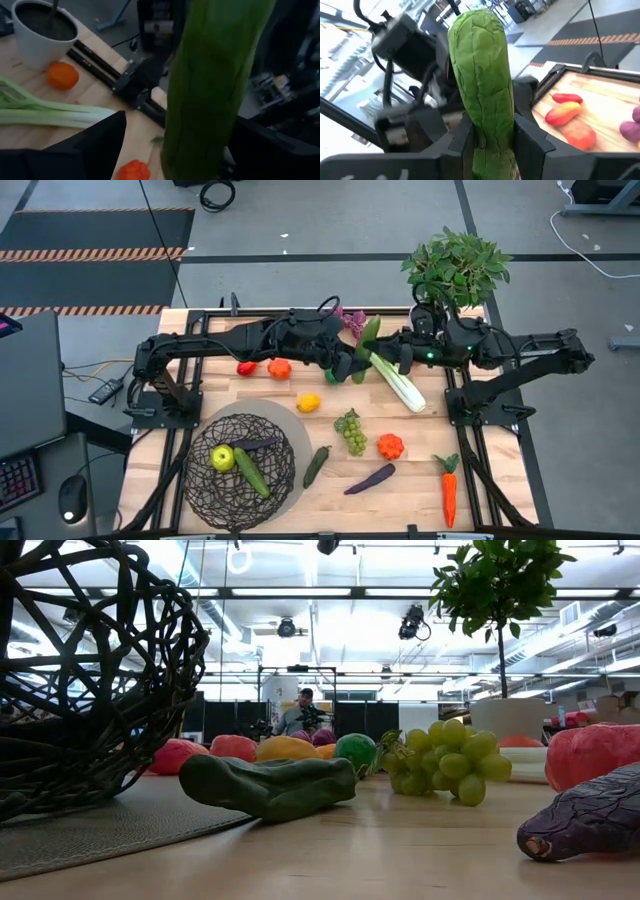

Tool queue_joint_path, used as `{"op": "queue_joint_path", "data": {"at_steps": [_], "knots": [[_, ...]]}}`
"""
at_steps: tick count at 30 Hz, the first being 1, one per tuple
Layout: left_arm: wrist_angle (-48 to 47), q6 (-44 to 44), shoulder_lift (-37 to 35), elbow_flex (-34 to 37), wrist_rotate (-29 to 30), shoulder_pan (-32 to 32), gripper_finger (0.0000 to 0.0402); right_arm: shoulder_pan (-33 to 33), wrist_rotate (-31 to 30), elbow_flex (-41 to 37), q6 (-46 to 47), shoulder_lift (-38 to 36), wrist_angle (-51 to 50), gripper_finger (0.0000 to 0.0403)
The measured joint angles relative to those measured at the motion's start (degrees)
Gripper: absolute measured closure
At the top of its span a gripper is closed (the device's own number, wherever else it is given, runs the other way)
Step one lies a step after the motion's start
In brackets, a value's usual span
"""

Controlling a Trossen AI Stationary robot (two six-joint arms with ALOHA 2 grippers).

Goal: Build produce basket
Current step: Put the cucumber into the black basket

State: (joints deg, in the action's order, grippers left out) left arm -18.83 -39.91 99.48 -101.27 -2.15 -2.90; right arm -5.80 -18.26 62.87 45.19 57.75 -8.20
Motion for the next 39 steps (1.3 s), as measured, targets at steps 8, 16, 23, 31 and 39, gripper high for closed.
{"op": "queue_joint_path", "data": {"at_steps": [8, 16, 23, 31, 39], "knots": [[-0.8, 2.7, 0.0, 0.0, 2.4, 1.0, 0.0094, 0.7, 0.0, 0.0, 1.3, 1.0, 0.8, 0.0277], [-1.4, 2.6, -0.1, 0.0, 2.4, 1.0, 0.0232, 0.6, 0.4, 0.0, 4.5, 0.7, -5.2, 0.0218], [-3.4, 1.7, -0.7, 0.0, 2.4, 0.3, 0.0269, 0.2, 0.2, -0.1, 4.8, -2.0, -9.4, 0.0170], [-11.6, 2.0, -2.3, 0.0, 2.0, 0.2, 0.0242, 0.2, 3.1, 0.0, 6.9, -5.9, -24.4, 0.0148], [-31.4, 2.9, -7.6, 0.0, 1.1, 2.8, 0.0255, -0.9, 5.9, -0.1, 8.1, -6.8, -32.6, 0.0150]]}}
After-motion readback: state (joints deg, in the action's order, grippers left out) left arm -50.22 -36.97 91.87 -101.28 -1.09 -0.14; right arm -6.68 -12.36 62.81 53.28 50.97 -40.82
